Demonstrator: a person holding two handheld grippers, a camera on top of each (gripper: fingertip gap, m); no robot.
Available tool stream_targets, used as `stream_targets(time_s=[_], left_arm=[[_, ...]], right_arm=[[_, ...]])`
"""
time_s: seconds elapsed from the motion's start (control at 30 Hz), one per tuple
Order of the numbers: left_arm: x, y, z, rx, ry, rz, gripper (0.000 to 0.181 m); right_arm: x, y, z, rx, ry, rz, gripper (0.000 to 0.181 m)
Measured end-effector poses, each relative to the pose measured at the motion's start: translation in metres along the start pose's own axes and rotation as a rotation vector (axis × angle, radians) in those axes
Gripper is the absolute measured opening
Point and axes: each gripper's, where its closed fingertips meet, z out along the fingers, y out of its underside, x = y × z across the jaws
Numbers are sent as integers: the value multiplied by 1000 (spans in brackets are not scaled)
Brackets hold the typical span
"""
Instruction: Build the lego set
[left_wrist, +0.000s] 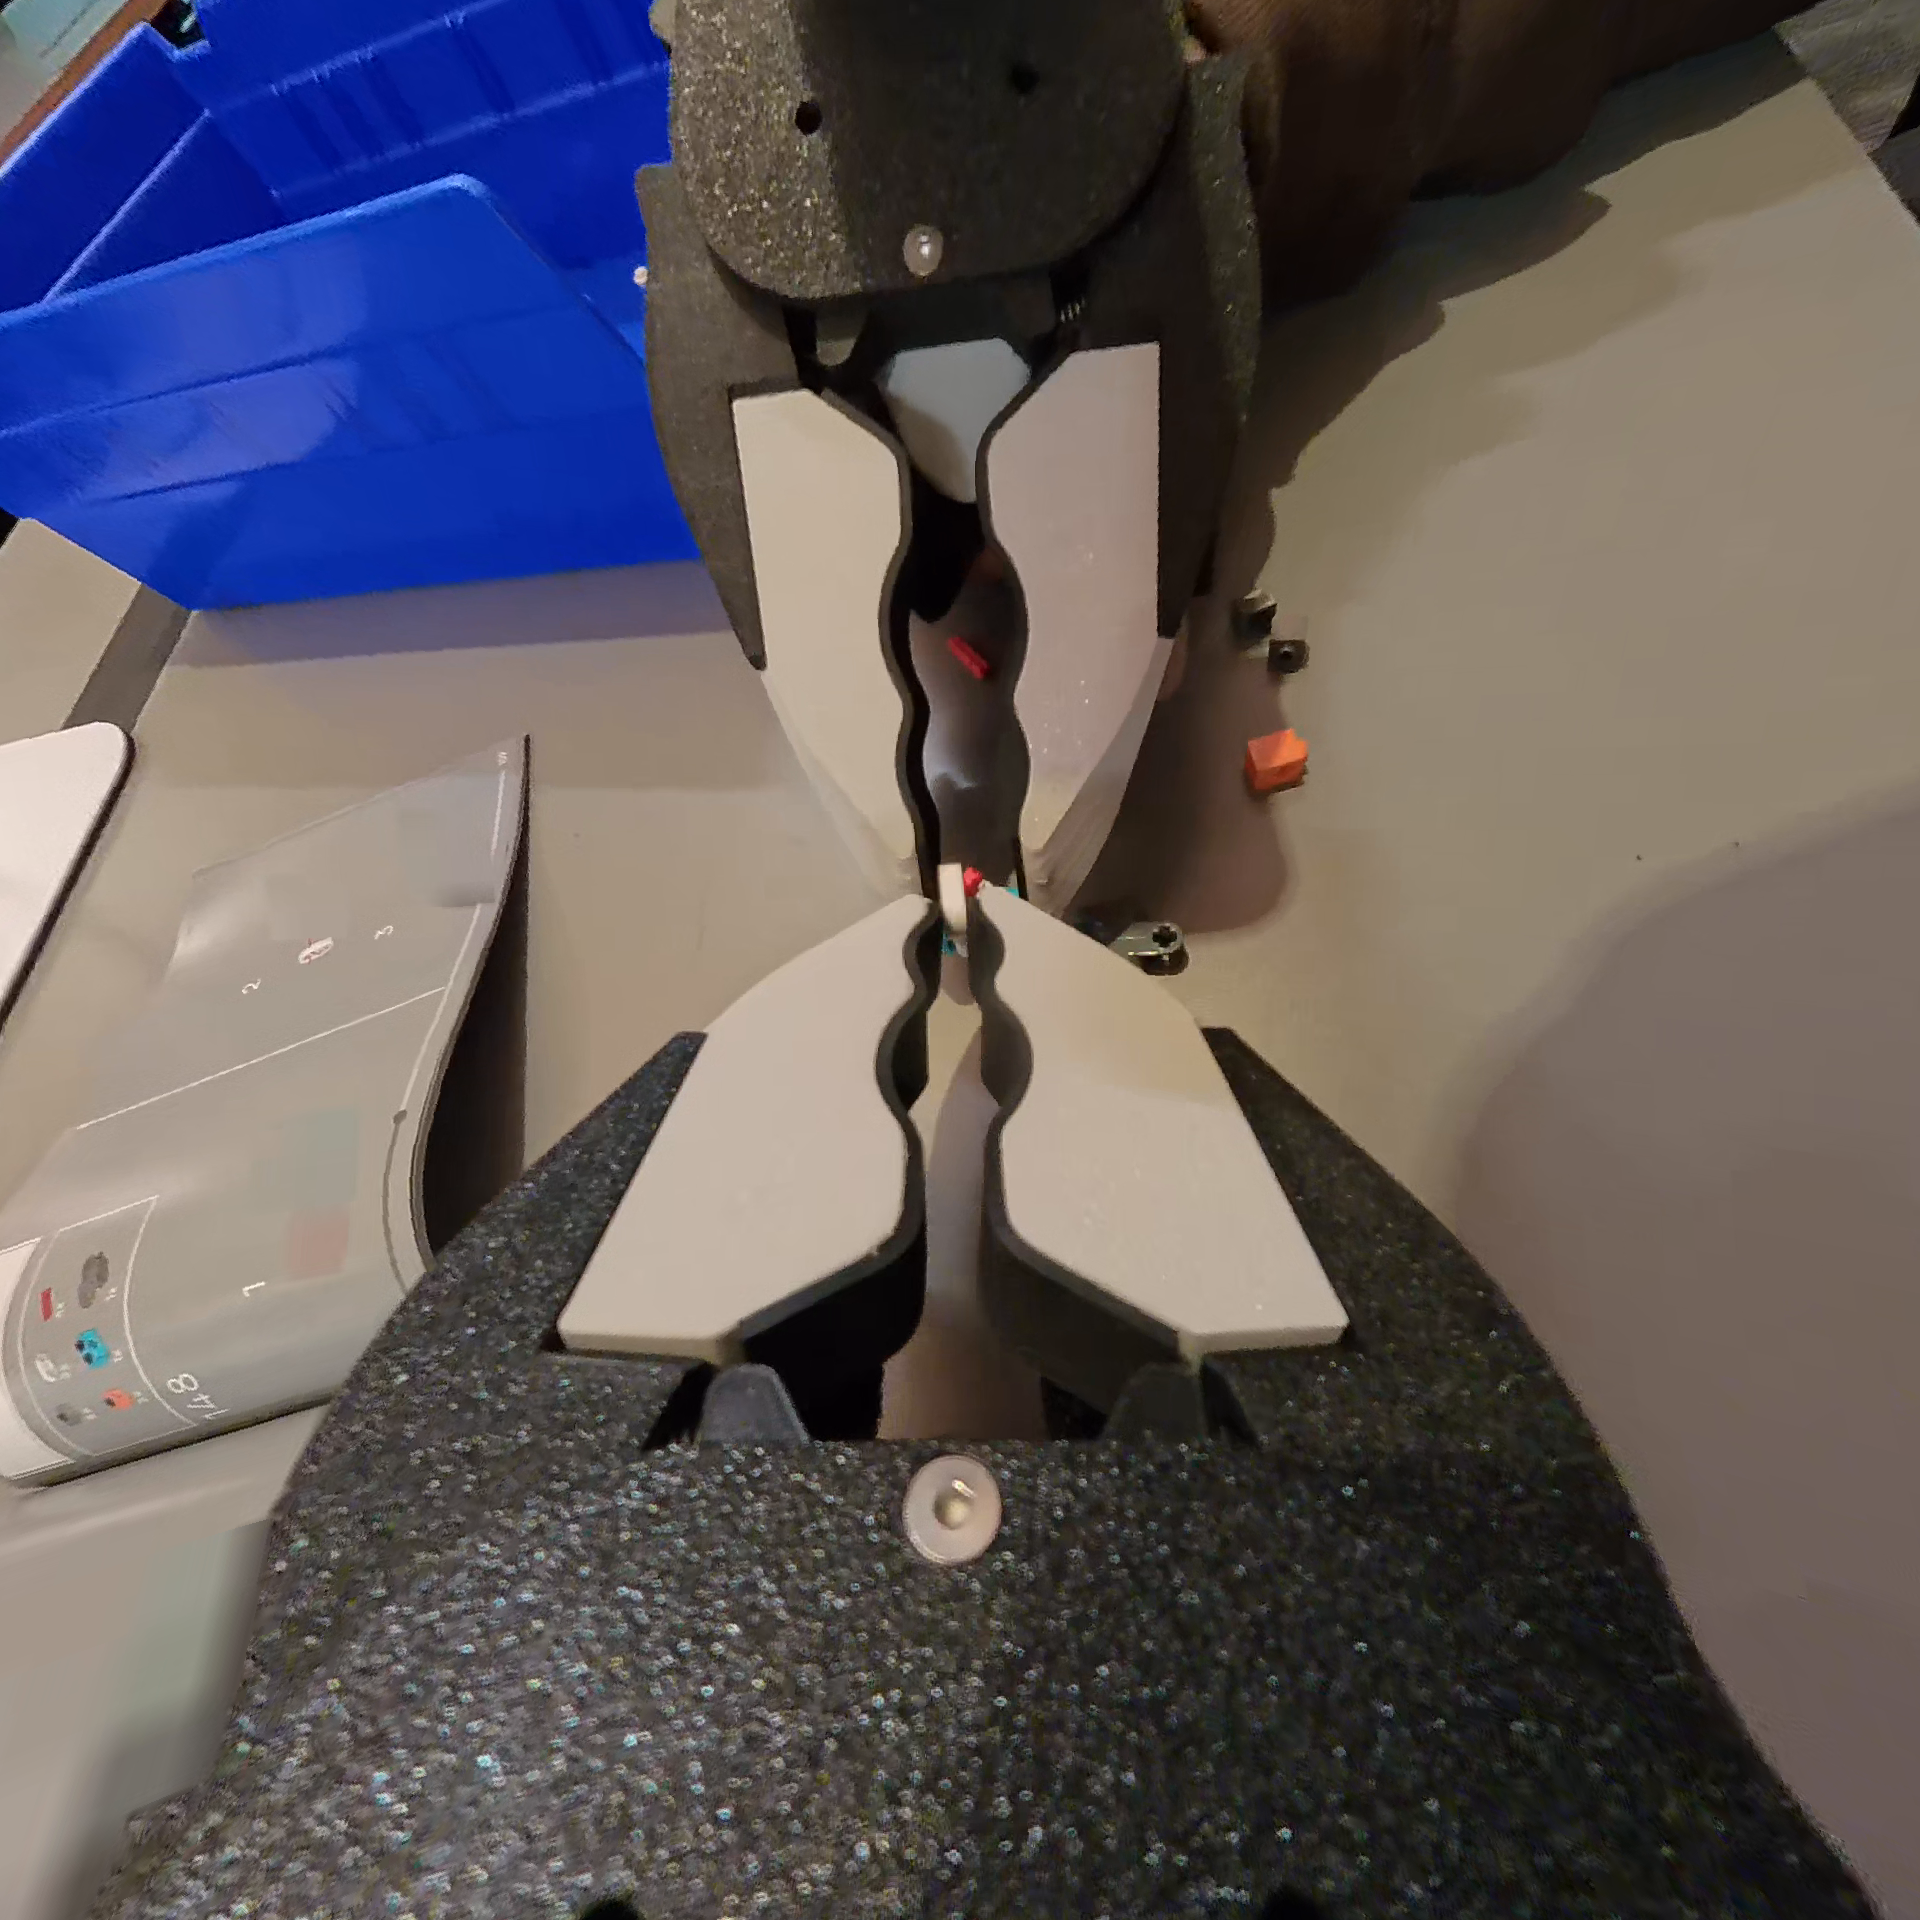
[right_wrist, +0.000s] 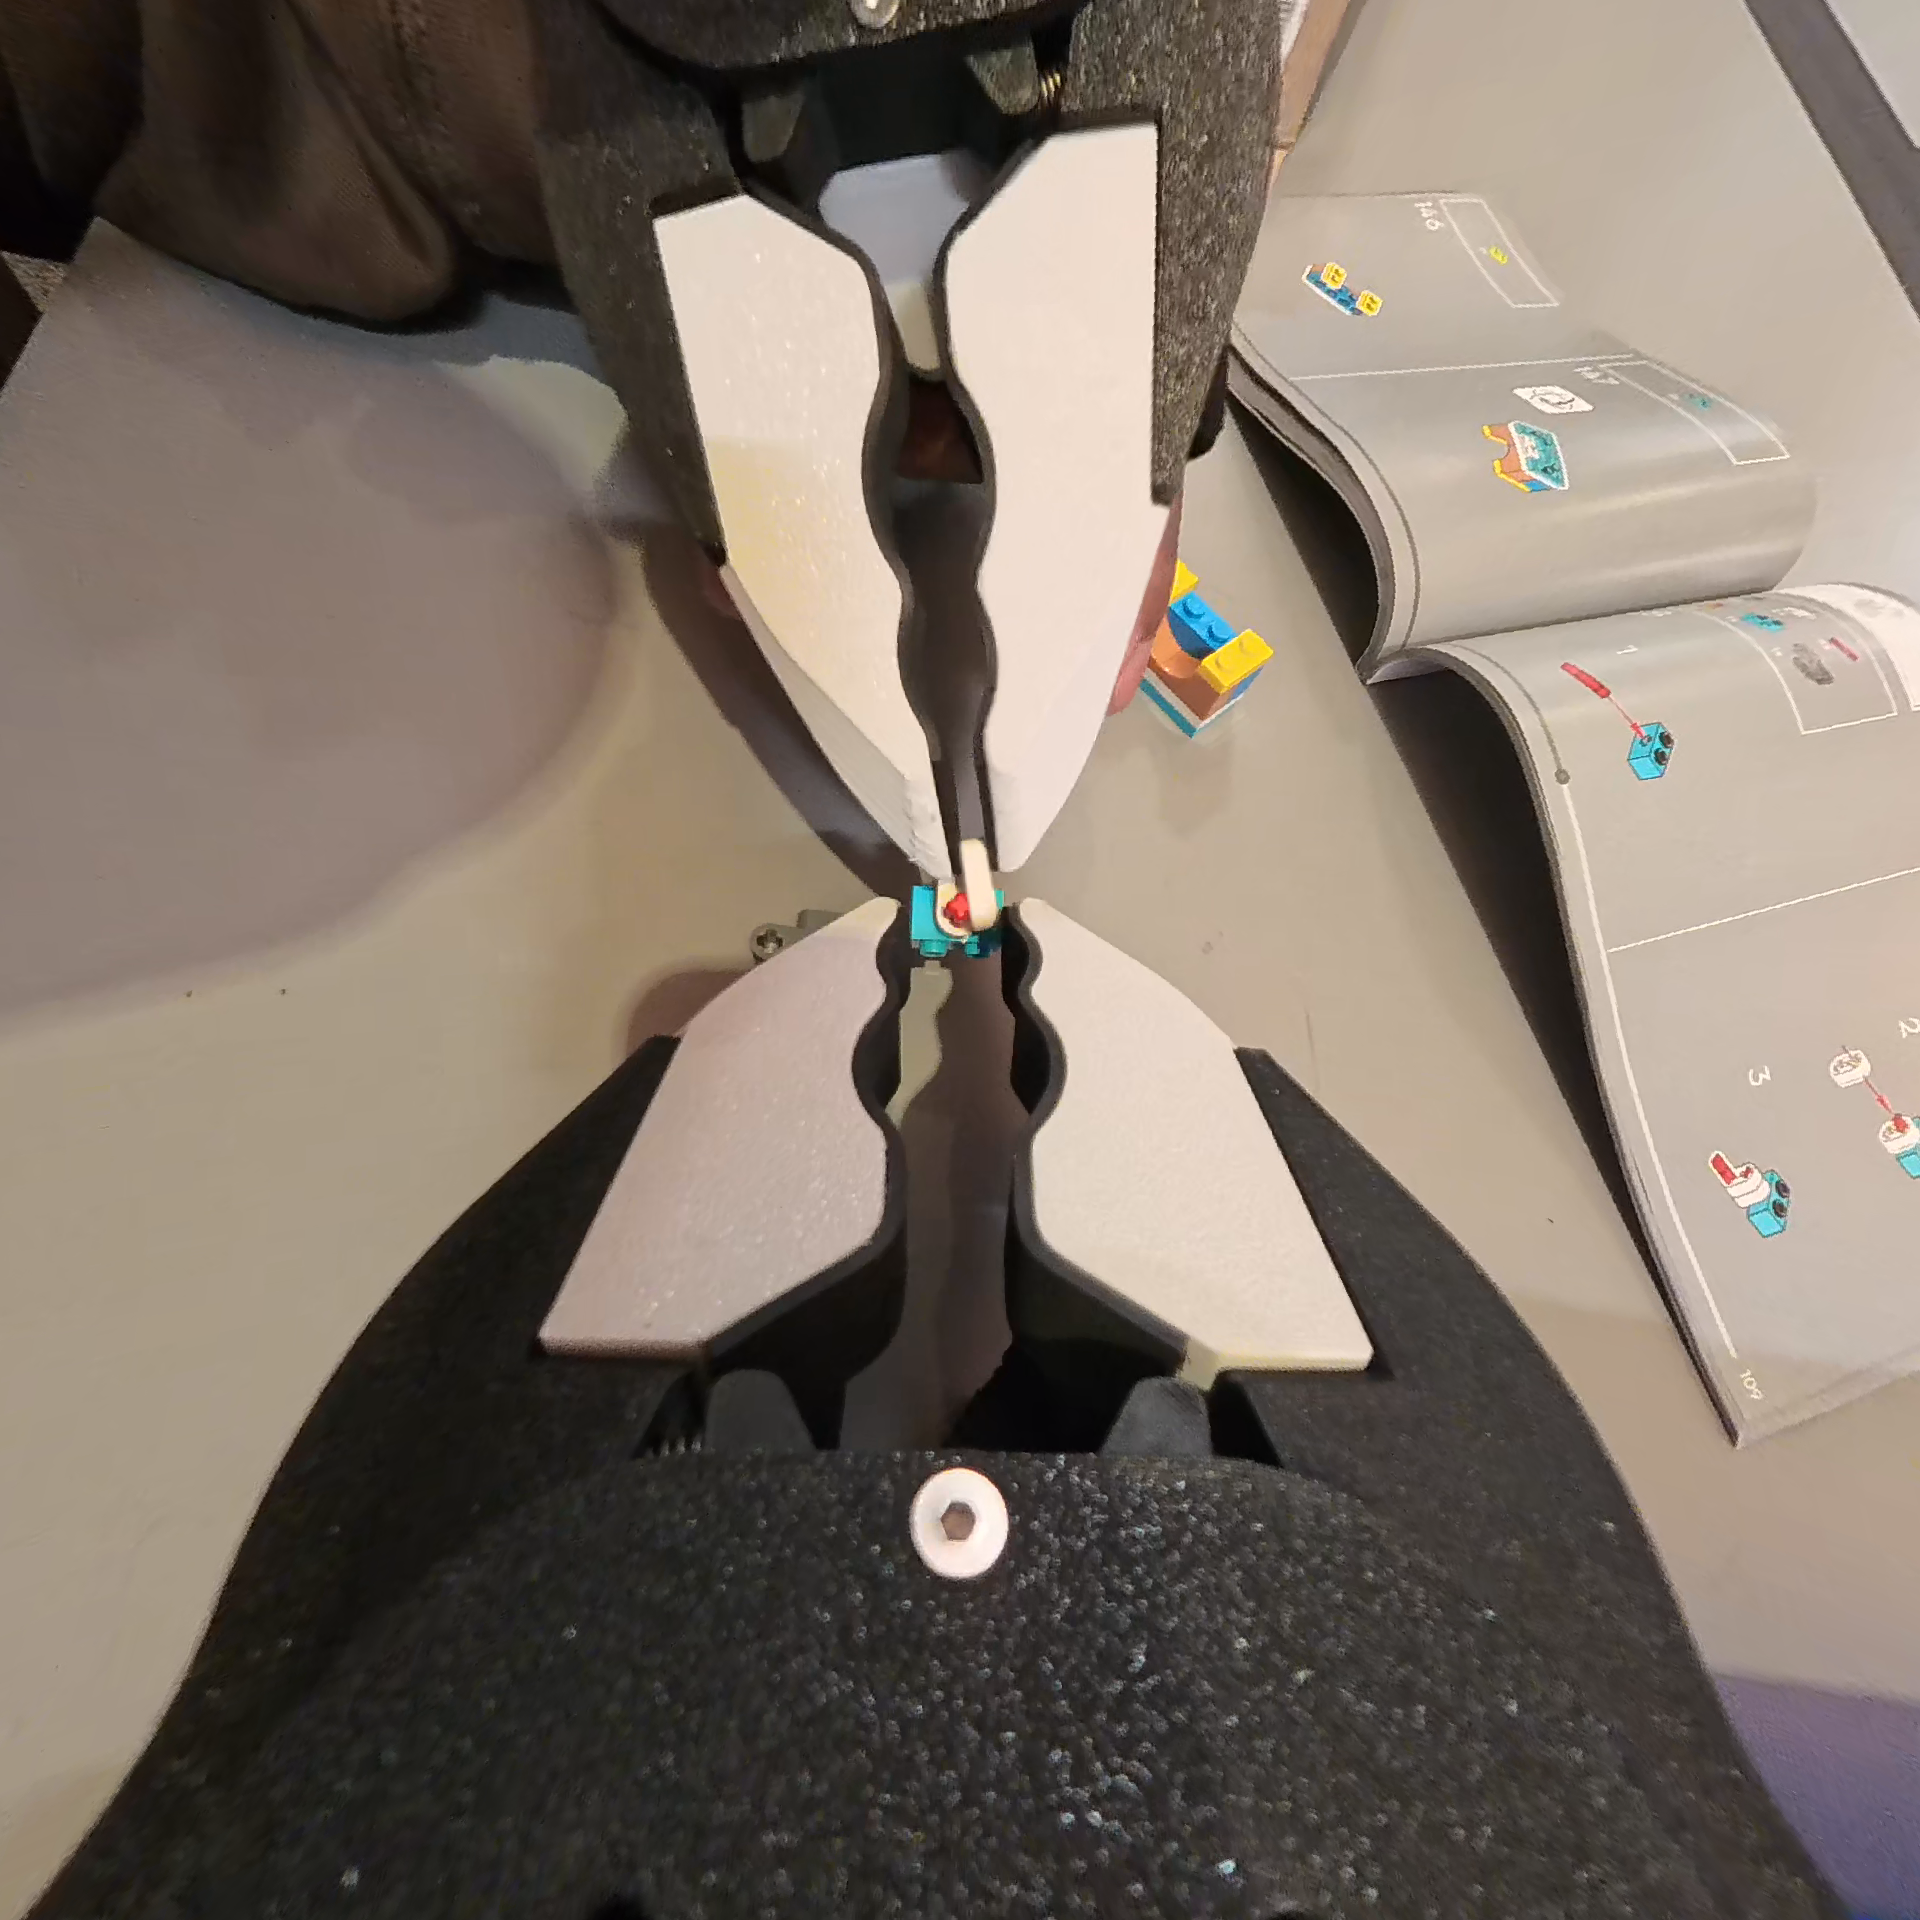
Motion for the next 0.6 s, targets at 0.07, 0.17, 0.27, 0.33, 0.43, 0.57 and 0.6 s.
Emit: stream_targets(time_s=[0.07, 0.17, 0.27, 0.33, 0.43, 0.57, 0.6], left_arm=[[0, -1, 0, 0, -12, 35, 4], [0, -2, -1, -1, -34, 97, 5], [1, -3, -2, 0, -45, 141, 5], [1, -3, -2, 3, -49, 161, 5], [2, -6, -4, 13, -57, 194, 5], [2, -6, -5, 12, -63, 215, 5], [2, -6, -5, 12, -65, 220, 5]], right_arm=[[0, -1, 0, 5, -5, 5, 16], [-1, -1, -1, 11, -12, 12, 16], [-2, -1, -1, 11, -15, 11, 16], [-1, -1, -1, 11, -14, 11, 16], [-1, -2, -1, 14, -11, 12, 16], [0, -2, -1, 12, -7, 10, 16], [0, -2, -1, 13, -7, 10, 16]])
